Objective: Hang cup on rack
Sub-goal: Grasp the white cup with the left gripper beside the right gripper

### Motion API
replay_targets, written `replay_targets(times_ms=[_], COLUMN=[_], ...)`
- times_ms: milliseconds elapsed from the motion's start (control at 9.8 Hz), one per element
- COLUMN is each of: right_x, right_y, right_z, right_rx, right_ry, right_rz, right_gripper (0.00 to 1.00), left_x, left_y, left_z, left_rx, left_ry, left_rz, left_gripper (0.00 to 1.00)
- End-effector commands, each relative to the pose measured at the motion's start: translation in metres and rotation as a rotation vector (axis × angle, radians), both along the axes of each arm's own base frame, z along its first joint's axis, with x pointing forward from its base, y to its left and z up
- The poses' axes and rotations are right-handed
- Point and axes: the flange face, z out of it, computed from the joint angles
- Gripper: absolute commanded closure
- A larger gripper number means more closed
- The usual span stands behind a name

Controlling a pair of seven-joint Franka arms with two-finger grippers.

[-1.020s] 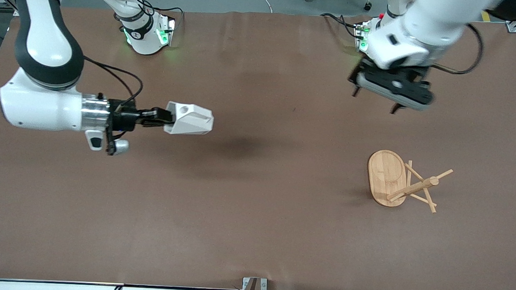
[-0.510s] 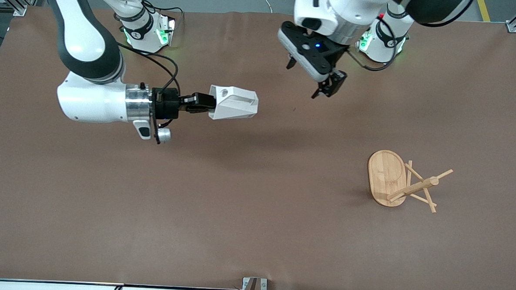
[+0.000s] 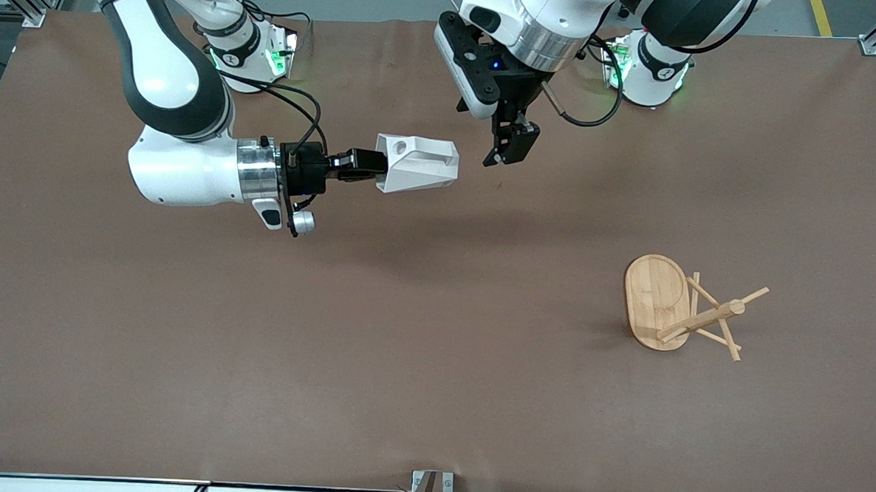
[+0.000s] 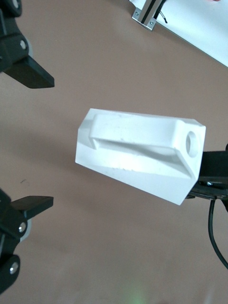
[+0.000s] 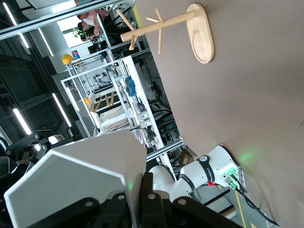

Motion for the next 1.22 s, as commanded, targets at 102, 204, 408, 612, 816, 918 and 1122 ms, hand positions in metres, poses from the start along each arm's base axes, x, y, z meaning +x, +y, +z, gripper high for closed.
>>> replay_targets(times_ms=[102, 204, 408, 612, 816, 918, 1122], right_x=[-0.004, -0.004, -0.005, -0.006, -0.006, -0.006, -0.007], right_y=[0.002, 0.002, 0.005, 0.008, 0.008, 0.008, 0.011], right_z=[0.002, 0.001, 0.002, 0.003, 0.003, 0.003, 0.003], right_rx=[0.021, 0.018, 0.017, 0.018, 0.012, 0.012, 0.015], right_ry=[-0.001, -0.004, -0.005, -0.007, -0.011, -0.011, -0.011], right_rz=[-0.017, -0.024, -0.027, -0.024, -0.034, -0.034, -0.031], right_gripper=[1.00, 1.00, 1.00, 1.00, 1.00, 1.00, 1.00], left_x=[0.006, 0.012, 0.019, 0.023, 0.025, 0.026, 0.030], left_y=[-0.025, -0.027, -0.030, -0.037, -0.041, -0.043, -0.043], left_z=[-0.027, -0.029, -0.035, -0.044, -0.051, -0.056, -0.066], left_rx=[-0.034, -0.041, -0.046, -0.064, -0.067, -0.065, -0.058], left_ry=[-0.002, -0.009, -0.012, -0.027, -0.037, -0.031, -0.026], left_rz=[-0.070, -0.089, -0.113, -0.129, -0.160, -0.163, -0.188], left_gripper=[0.00, 0.00, 0.00, 0.00, 0.00, 0.00, 0.27])
